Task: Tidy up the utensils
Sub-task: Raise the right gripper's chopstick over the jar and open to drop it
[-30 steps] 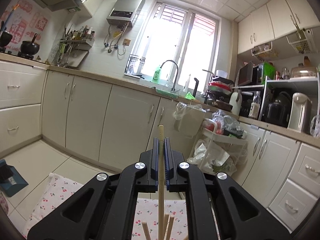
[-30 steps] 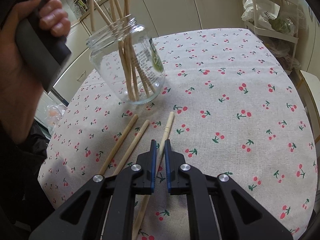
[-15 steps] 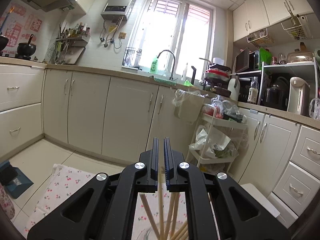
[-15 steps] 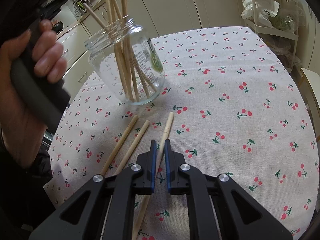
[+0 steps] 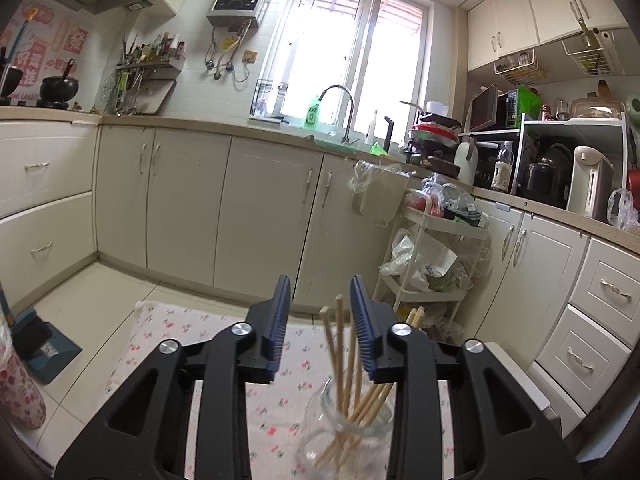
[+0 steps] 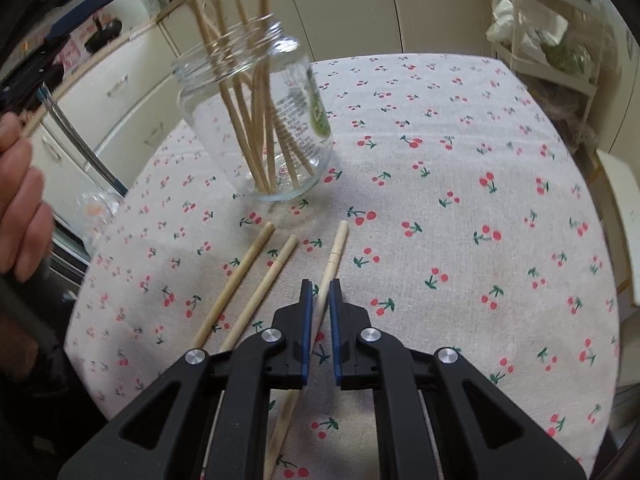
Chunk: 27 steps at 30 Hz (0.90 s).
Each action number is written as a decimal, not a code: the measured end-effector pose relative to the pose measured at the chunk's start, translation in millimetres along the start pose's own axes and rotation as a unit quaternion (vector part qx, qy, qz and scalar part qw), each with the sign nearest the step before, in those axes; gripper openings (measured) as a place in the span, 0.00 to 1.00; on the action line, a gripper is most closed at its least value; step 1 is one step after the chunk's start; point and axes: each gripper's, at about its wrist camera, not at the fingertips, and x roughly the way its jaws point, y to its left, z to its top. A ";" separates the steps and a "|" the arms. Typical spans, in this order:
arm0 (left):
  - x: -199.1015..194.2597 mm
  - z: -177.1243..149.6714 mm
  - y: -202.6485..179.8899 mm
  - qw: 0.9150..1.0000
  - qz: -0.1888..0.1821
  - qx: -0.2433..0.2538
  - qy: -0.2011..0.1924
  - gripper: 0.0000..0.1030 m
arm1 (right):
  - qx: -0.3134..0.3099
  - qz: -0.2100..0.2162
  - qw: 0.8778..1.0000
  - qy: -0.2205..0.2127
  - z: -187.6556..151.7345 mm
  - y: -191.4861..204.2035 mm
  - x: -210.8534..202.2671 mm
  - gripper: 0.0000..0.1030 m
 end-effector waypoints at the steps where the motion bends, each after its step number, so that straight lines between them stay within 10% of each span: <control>1: -5.0 -3.0 5.5 1.000 0.001 -0.005 0.007 0.31 | -0.010 -0.010 1.000 0.000 0.3 3.6 0.7 0.09; 7: -23.2 -14.3 32.8 0.999 0.018 -0.022 0.023 0.31 | -0.030 -0.022 0.999 -0.010 -1.4 14.5 -5.9 0.06; 12: -37.0 -25.0 57.8 0.998 0.039 -0.039 0.035 0.31 | 0.021 0.033 0.993 -0.111 4.6 10.9 -56.0 0.06; 21: -44.5 -48.2 74.6 0.993 0.062 -0.076 0.060 0.36 | 0.043 0.082 0.932 -0.350 51.4 28.0 -140.5 0.06; 27: -44.5 -56.7 75.8 0.992 0.063 -0.089 0.067 0.37 | 0.052 0.073 0.903 -0.420 89.8 31.0 -145.7 0.06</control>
